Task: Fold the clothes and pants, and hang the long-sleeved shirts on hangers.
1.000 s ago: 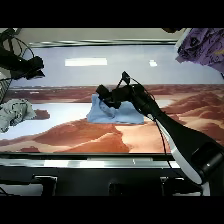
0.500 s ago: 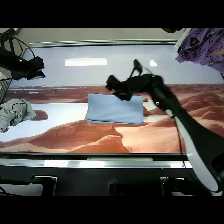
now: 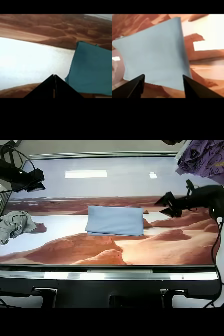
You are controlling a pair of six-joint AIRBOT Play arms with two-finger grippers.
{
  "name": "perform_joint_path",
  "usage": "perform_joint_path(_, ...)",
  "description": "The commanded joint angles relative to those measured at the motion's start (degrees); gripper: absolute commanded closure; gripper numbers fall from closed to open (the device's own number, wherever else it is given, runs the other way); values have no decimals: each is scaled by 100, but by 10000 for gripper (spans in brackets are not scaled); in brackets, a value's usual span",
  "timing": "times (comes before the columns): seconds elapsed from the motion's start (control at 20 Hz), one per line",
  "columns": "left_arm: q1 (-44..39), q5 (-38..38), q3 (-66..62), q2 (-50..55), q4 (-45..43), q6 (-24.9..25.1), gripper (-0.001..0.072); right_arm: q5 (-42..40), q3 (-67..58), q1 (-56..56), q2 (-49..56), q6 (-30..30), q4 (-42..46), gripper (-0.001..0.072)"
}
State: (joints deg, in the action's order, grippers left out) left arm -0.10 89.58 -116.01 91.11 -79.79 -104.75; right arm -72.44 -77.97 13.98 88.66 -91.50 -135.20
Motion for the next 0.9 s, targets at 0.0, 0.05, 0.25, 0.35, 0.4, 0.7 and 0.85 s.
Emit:
perform_joint_path(0.0,2,7,0,2,0,0,682,-247,516,496,584,-1235,-787,175)
perform_joint_path(0.05,2,7,0,2,0,0,682,-249,516,448,809,-1373,-918,175)
perform_joint_path(0.25,2,-4,2,26,-2,2,682,-57,514,153,1532,-1790,-1252,174)
perform_joint_path(0.35,0,-4,2,31,0,0,682,103,514,-66,1703,-1906,-1287,176)
perform_joint_path(0.4,0,-2,2,31,0,-2,683,219,514,-195,1759,-1930,-1305,195)
perform_joint_path(0.7,0,-4,85,37,0,-22,683,723,511,-752,1836,-1971,-1425,383)
perform_joint_path(0.85,-28,-2,258,37,-2,-22,683,697,420,-767,1757,-1963,-1530,681)
